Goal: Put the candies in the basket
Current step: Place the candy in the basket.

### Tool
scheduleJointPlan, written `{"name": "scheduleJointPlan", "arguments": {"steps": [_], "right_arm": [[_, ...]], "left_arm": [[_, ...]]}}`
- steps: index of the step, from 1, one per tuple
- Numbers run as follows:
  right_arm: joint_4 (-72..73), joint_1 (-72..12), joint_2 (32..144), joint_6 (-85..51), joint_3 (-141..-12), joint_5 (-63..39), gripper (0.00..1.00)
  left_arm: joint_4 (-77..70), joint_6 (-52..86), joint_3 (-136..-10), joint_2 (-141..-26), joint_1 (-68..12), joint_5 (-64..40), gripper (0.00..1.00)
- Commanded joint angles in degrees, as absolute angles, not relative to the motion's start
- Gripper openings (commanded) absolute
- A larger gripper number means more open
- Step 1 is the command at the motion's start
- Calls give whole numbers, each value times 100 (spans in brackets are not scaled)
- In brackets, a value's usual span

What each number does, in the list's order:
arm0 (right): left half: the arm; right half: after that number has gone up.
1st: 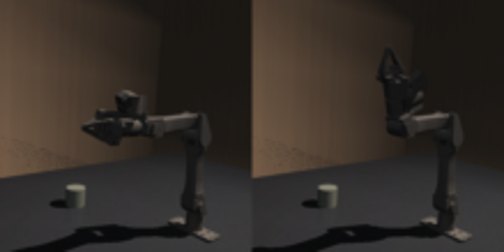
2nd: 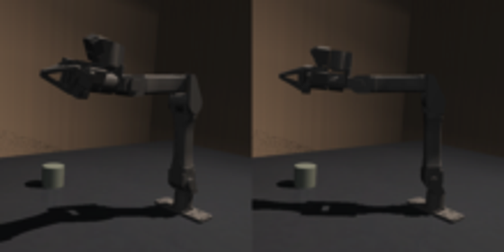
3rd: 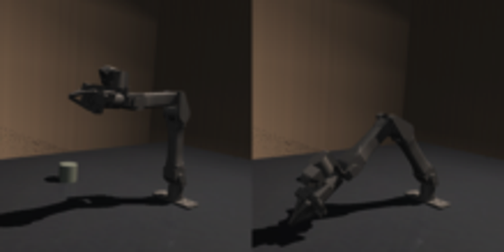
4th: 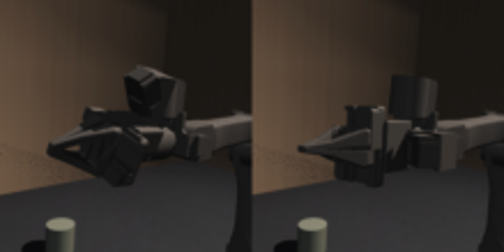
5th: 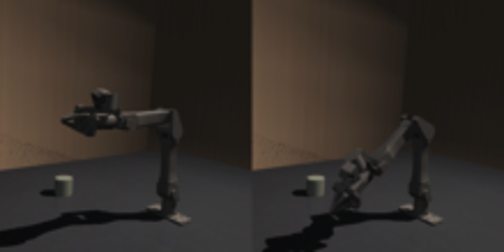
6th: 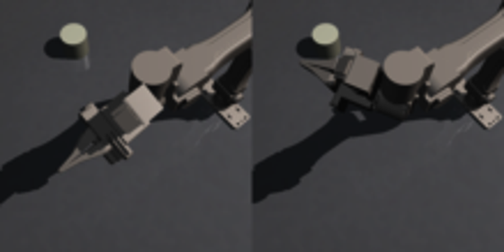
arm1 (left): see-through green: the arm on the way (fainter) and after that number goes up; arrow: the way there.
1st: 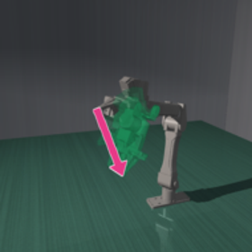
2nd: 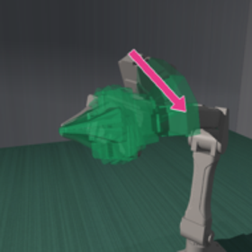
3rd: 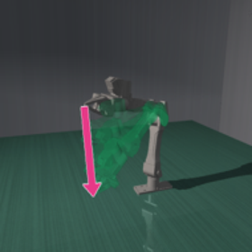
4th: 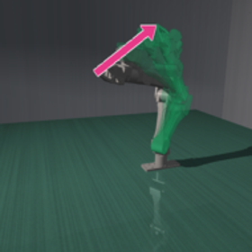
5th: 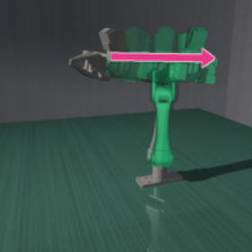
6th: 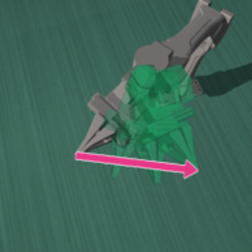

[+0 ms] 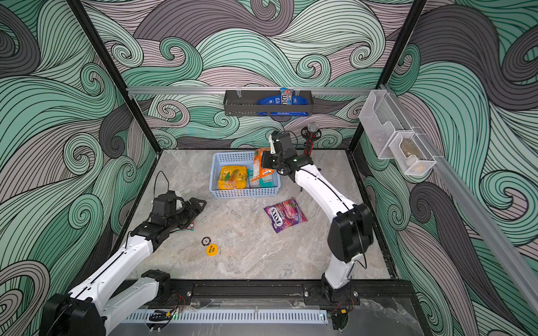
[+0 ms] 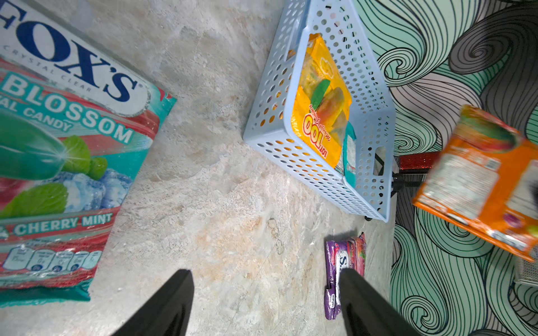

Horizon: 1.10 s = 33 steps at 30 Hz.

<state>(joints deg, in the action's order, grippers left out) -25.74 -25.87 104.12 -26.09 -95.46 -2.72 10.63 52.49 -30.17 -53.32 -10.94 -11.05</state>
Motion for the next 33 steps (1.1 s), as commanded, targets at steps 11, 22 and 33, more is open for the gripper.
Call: {"name": "scheduleJointPlan", "arguments": {"steps": [11,22,33], "right_arm": [[-2968,-2656,11842,-2136,-11060,-657,7],[-3846,-2060,11248,-2198,-10492,936,100],[-2608,-2123,7920,-4006,-5807,662,100]], "left_arm": [[1195,5124,-3014,-5184,-1002,-1160,81],[862,5124,-2842,-5141,-993,-1412,81],[-1069,5141,-2198,-5383,-1081,-3320,78]]}}
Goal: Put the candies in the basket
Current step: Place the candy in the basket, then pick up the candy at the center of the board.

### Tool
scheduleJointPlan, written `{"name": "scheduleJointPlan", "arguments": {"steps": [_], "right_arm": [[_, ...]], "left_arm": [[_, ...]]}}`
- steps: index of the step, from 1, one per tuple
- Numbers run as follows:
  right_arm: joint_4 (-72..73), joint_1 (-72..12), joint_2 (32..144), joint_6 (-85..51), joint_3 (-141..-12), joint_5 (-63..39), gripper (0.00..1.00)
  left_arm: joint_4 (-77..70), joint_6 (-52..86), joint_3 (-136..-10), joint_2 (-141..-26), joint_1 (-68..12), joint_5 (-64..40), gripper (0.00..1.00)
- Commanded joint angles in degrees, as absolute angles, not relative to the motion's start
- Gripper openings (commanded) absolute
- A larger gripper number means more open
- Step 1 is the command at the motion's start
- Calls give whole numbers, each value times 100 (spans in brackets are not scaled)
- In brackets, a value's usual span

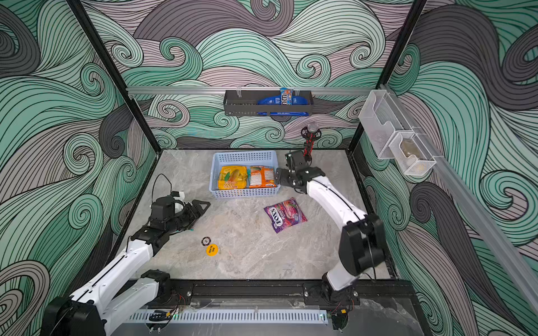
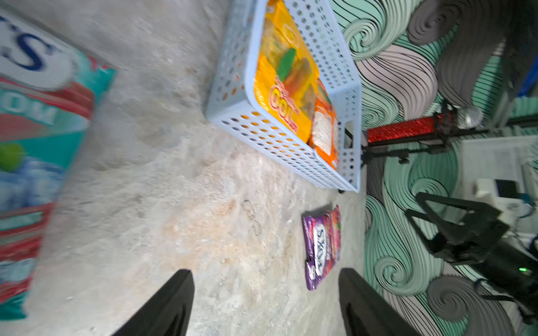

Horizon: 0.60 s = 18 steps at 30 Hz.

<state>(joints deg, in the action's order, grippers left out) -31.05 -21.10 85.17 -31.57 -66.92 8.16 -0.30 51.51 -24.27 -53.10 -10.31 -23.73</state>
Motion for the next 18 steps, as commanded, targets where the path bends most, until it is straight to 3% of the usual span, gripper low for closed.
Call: {"name": "scheduleJointPlan", "arguments": {"steps": [1,4,9,18], "right_arm": [[-2433,-2127,7528,-4344,-5336,583,100],[-1787,-2177,6444,-5393,-4072,360,99],[-559,-2593,5130,-7319,-2302,287,82],[-401,-3183,5642,-8286,-2036,795,78]], "left_arm": [[-1366,5184,-2106,-5395,-1170,-3427,78],[-1599,5173,-2119,-5431,-1680,-3173,78],[-1662,5154,-2327,-5729,-2595,-2447,78],[-1798,5240,-2417,-6250,-2880,-2432,77]]}}
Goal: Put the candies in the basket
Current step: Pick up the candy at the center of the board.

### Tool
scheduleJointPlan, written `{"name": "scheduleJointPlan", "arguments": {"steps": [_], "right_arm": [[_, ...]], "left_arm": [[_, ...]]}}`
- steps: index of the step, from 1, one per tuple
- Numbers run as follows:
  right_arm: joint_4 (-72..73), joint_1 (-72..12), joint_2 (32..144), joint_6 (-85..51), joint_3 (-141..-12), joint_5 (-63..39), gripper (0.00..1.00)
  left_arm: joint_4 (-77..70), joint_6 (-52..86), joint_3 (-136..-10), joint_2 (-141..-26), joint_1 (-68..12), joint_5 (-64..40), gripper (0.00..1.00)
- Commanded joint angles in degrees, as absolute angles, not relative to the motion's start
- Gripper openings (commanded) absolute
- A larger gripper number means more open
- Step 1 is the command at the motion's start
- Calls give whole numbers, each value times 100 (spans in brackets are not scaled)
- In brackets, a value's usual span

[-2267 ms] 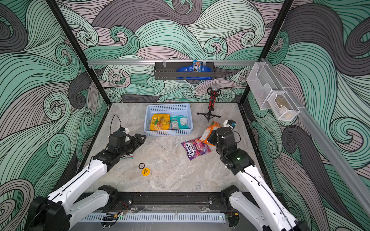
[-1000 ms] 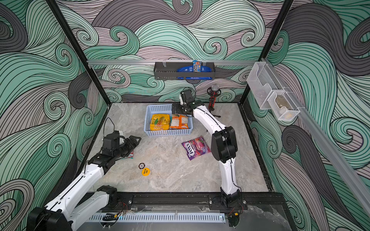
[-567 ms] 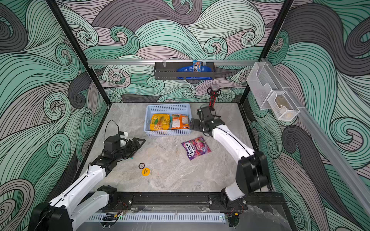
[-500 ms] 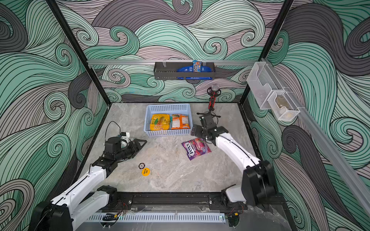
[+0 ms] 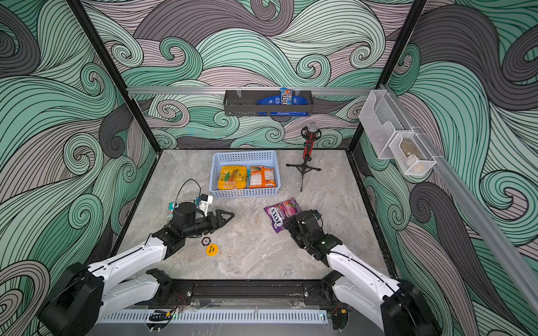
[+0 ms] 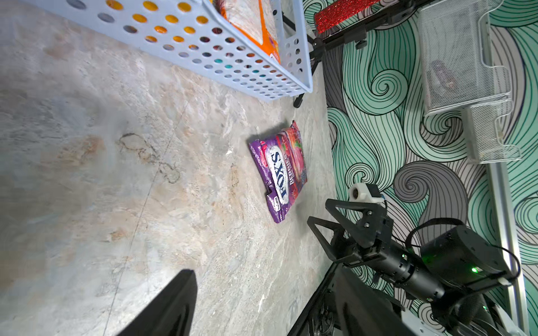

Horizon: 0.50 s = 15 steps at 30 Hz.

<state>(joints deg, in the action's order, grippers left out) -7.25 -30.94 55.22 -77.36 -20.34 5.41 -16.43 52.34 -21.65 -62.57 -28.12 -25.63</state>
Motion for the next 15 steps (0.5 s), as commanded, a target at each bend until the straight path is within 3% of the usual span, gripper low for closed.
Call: {"name": "scheduleJointPlan", "arguments": {"steps": [1,12,15], "right_arm": [[-319,-3187,5716,-8357,-1993,829,76],[264,-3184,6707,-8622,-1919,996,71],[308,-3151,7050,-8525,-2071,1126,61]], "left_arm": [[-1778,5231,-2426,-6233,-2887,-2413,77],[-1447,5089,-2546,-6179,-2887,-2268,77],[-1335,5058,-2600,-6161,-2892,-2246,77]]}}
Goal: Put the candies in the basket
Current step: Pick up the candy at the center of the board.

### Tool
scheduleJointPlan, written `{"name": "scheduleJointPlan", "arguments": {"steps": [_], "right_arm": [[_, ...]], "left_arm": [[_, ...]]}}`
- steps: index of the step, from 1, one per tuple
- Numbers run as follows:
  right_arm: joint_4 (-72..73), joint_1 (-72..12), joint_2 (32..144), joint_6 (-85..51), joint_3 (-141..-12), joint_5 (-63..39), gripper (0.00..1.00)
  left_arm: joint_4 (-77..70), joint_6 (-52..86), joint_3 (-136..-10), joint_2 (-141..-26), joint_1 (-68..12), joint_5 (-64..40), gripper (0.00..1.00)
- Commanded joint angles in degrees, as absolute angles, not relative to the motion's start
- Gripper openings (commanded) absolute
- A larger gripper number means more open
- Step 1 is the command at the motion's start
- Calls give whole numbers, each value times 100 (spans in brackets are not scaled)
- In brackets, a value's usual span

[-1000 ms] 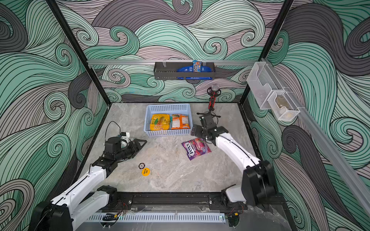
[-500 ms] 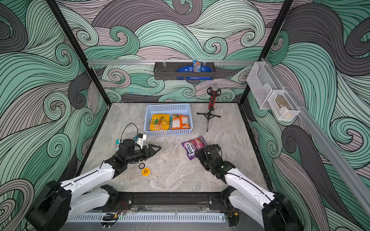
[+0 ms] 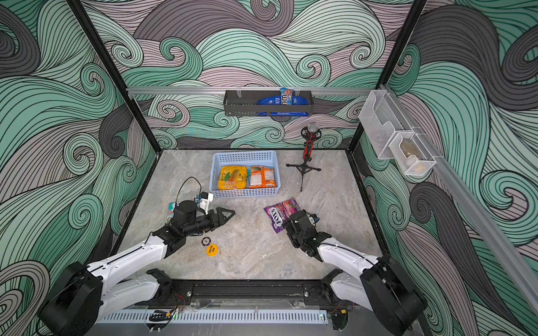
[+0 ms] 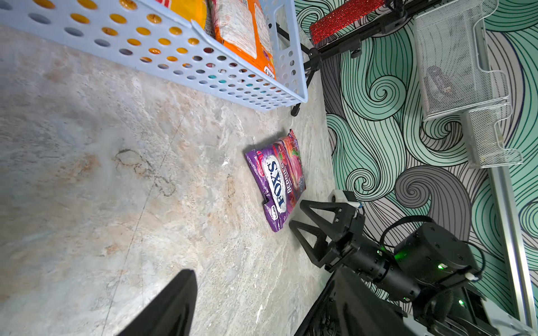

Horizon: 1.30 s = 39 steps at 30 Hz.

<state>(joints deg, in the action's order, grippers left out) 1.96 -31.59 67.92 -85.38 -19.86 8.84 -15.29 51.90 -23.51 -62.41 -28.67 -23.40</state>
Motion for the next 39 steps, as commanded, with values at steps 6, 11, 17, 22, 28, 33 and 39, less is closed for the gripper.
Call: {"name": "scheduleJointPlan", "arguments": {"steps": [6,11,17,22,28,33,39], "right_arm": [[308,-3060,7490,-8388,-2231,1389,40],[320,-3050,7395,-8278,-2160,1414,23],[383,-3041,6886,-7903,-2004,1597,15],[369,-3042,6490,-7698,-1897,1731,0],[140,-3009,5768,-6886,-2011,1752,0],[-314,-2731,4795,-5469,-2330,1746,0],[-1204,-2479,4764,-3964,-3790,1192,0]], "left_arm": [[-1139,5001,-2608,-6047,-2885,-2094,77],[-988,4990,-2632,-6012,-2888,-1963,77],[-822,5036,-2652,-6003,-2886,-1765,77],[-782,5045,-2670,-5994,-2887,-1742,77],[-356,5057,-2836,-5908,-2794,-1292,79],[363,5114,-3261,-5898,-1881,-1692,79],[1083,4990,-3441,-5966,-683,-1688,80]]}}
